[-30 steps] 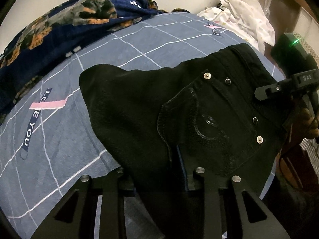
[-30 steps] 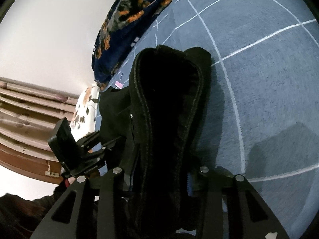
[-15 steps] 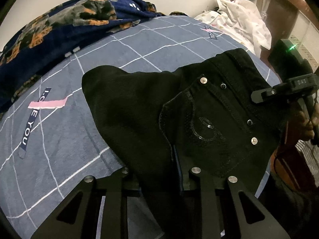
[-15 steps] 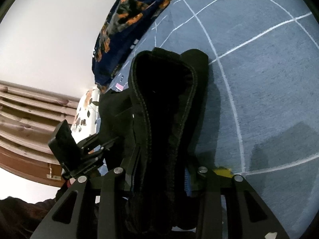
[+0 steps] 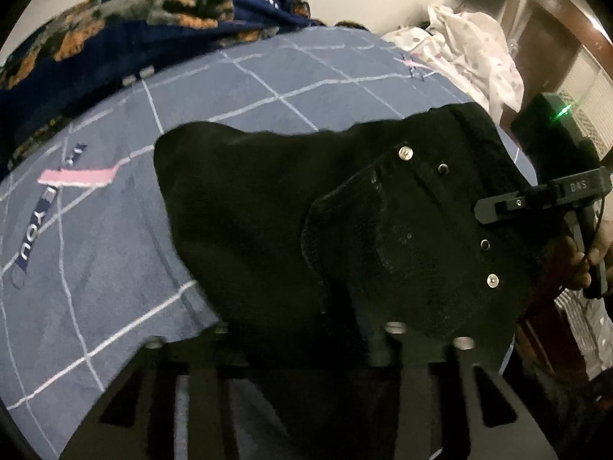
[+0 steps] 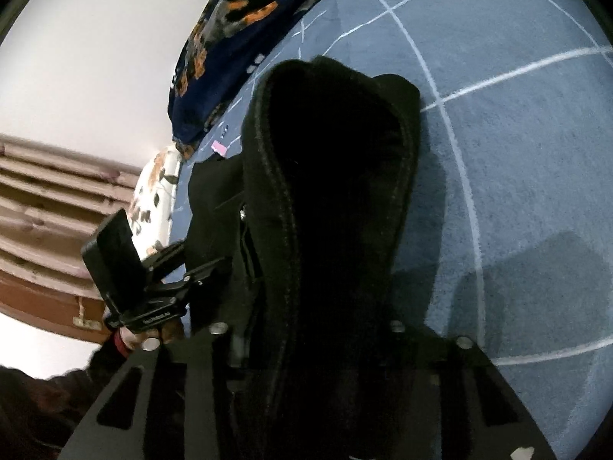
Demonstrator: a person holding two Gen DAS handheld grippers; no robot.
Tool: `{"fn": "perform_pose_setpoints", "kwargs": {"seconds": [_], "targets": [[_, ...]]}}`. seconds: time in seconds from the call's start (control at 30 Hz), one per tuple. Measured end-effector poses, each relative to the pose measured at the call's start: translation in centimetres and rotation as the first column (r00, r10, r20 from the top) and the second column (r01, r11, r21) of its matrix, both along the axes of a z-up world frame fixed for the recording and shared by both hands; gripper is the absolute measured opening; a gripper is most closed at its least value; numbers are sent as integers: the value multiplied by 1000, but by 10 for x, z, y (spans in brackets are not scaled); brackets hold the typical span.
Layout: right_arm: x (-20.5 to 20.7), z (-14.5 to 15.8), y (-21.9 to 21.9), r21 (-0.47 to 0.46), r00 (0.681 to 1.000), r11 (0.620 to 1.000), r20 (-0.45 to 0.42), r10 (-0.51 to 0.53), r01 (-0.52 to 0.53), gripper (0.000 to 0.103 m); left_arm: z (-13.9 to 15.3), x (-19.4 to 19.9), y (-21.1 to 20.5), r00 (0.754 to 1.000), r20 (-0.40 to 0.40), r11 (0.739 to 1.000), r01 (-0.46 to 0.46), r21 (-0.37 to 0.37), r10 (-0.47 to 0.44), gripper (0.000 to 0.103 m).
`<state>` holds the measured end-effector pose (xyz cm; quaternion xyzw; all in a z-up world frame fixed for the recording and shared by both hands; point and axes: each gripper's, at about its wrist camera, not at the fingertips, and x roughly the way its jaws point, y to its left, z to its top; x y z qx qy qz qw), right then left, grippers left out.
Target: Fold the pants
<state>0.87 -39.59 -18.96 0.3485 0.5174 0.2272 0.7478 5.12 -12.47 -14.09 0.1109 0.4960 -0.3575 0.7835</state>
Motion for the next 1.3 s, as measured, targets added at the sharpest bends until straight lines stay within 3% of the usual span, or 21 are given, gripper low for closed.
{"fn": "perform_pose_setpoints", "kwargs": {"seconds": [0.1, 0.2, 0.73, 1.07, 1.3], "targets": [[-5, 9, 2, 40, 1000, 999, 20, -23, 23, 33, 11, -1, 6, 1000, 9, 999, -16, -39, 16, 19], [-11, 21, 5, 98, 999, 995, 38, -34, 30, 32, 17, -3, 10, 999, 18, 999, -26, -43, 27, 19], [26, 59, 79, 161, 995, 985, 83, 49, -62, 32, 56, 16, 84, 977, 128, 985, -164, -59, 170, 19], [88, 66, 130, 215, 988, 969, 118, 98, -121, 32, 70, 61, 145, 937, 182, 954, -289, -82, 299, 19], [150, 67, 165, 257, 981, 953, 143, 128, -162, 32, 79, 107, 188, 892, 209, 916, -385, -109, 400, 19]]}}
